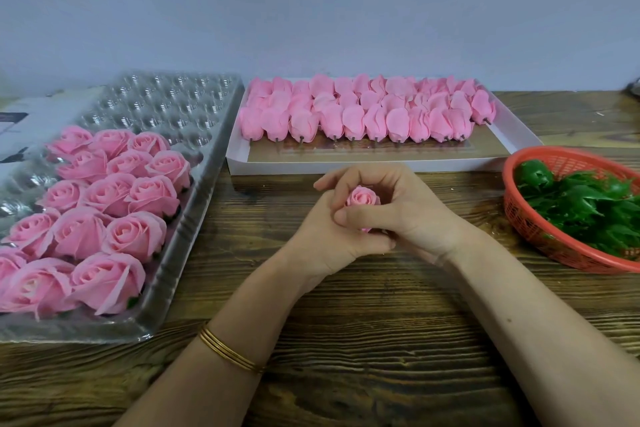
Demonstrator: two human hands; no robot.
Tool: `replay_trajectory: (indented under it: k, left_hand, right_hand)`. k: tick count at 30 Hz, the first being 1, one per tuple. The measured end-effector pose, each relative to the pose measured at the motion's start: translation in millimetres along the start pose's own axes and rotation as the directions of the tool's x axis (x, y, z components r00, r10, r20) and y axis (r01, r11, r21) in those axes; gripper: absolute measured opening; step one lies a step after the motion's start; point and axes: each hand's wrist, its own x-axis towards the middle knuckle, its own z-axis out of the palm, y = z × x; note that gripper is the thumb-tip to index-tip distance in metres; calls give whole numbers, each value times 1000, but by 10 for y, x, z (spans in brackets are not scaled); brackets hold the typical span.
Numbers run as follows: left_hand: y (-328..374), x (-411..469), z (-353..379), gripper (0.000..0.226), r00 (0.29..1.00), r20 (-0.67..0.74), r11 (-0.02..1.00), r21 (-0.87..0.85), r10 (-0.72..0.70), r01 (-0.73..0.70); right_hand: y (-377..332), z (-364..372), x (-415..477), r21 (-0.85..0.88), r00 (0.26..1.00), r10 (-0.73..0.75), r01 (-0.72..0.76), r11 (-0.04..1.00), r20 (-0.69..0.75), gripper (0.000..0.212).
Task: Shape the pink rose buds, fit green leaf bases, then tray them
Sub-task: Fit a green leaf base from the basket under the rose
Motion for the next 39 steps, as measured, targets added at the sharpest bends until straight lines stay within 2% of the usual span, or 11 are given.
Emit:
replay_trajectory:
  k: [4, 8, 10, 13, 16, 26, 28, 31, 36, 39]
  left_hand:
    - [14, 2, 2, 38, 1000, -4, 1000, -4, 15, -15]
    - [-10, 11, -8, 18, 1000, -5, 999, 44, 2, -1]
    - [-22, 12, -14, 26, 1000, 7, 998, 56, -10, 10]
    - [-20, 16, -5, 16, 1000, 7, 999, 36, 18, -18]
    - [19, -3, 11, 30, 999, 2, 999, 20, 33, -33]
    - [35, 1, 9, 26, 999, -5, 999, 6, 51, -51]
    - [41, 6, -8, 30, 999, 25, 999, 4, 46, -46]
    - [4, 13, -17, 43, 999, 47, 1000, -16, 15, -14]
    - [-17, 25, -22, 40, 1000, 21, 998, -69, -7, 8]
    - [-26, 34, -29, 42, 1000, 18, 996, -85, -6, 8]
  right_hand:
    - [34, -12, 3, 66, 1000, 29, -30, 997, 10, 13]
    - [22, -54, 13, 259, 998, 63, -69, 963, 29, 23]
    - [13, -60, 21, 313, 999, 38, -41, 949, 17, 22]
    - [-2, -35, 32, 291, 1000, -18, 13, 957, 17, 19]
    - [6, -4, 28, 205, 999, -35, 26, 978, 39, 12]
    - [56, -24, 17, 165, 997, 31, -42, 985, 64, 19]
    - [56, -39, 21, 212, 994, 76, -92, 973, 81, 22]
    - [59, -65, 29, 382, 990, 127, -142, 913, 64, 35]
    - [68, -38, 44, 427, 997, 77, -68, 902, -3, 63]
    - [96, -35, 46, 407, 998, 67, -56, 912, -11, 52]
